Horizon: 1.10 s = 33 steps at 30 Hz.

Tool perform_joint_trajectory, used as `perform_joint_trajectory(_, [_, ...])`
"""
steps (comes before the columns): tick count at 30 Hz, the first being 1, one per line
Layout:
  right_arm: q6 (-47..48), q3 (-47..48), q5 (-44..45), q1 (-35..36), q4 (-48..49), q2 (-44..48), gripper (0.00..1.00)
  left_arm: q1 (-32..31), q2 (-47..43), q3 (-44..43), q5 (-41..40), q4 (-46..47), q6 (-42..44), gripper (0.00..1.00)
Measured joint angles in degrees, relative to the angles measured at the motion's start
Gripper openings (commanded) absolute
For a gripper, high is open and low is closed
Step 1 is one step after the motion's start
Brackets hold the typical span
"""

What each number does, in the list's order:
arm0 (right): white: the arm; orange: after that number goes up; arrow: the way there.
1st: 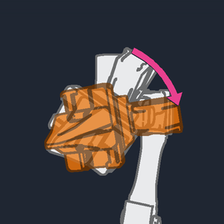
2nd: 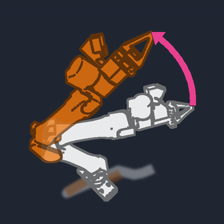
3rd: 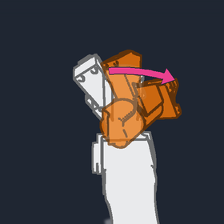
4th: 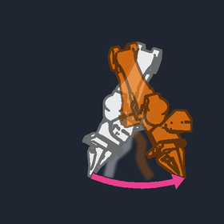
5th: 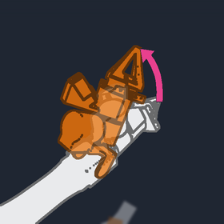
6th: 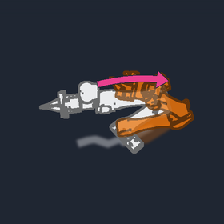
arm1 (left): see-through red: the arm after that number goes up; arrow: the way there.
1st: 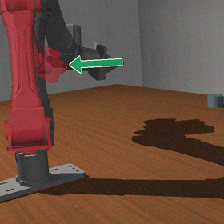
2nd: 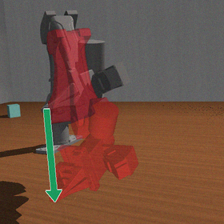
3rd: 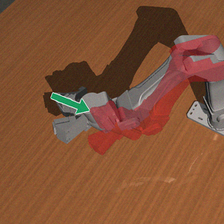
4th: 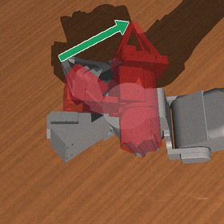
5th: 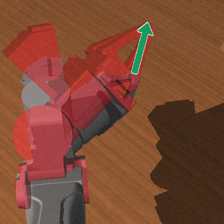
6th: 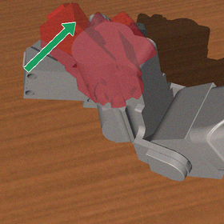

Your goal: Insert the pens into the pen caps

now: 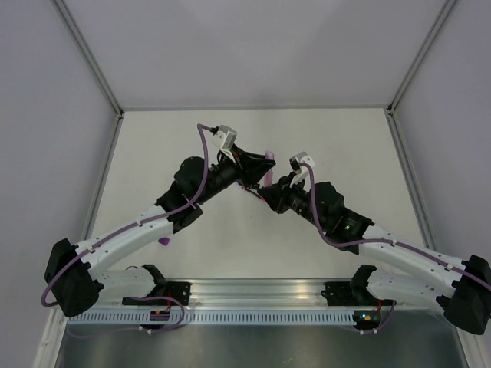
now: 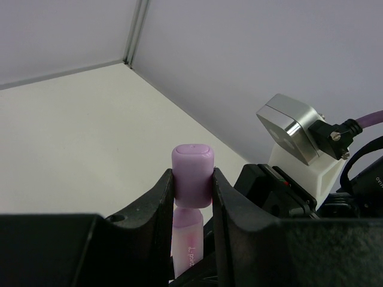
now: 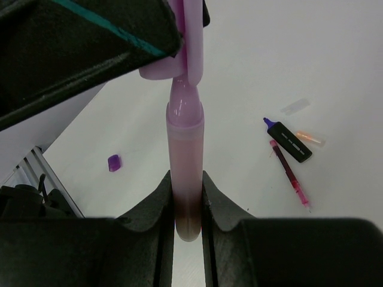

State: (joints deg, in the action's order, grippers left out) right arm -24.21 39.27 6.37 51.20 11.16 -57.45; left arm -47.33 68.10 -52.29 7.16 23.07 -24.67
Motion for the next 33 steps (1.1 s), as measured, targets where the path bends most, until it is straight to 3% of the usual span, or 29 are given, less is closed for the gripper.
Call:
perform_joint_trajectory(12, [0.07, -0.35, 0.17, 0.35, -3.15, 0.02, 0.0, -0.76, -0.63, 2.03, -1.31, -0.94, 1.99, 0.08])
perform_joint_trajectory(33, [0.46, -0.37, 0.15, 0.28, -3.41, -1.66, 0.0, -1.95, -0.26, 3.41, -5.18, -3.67, 3.5, 0.09])
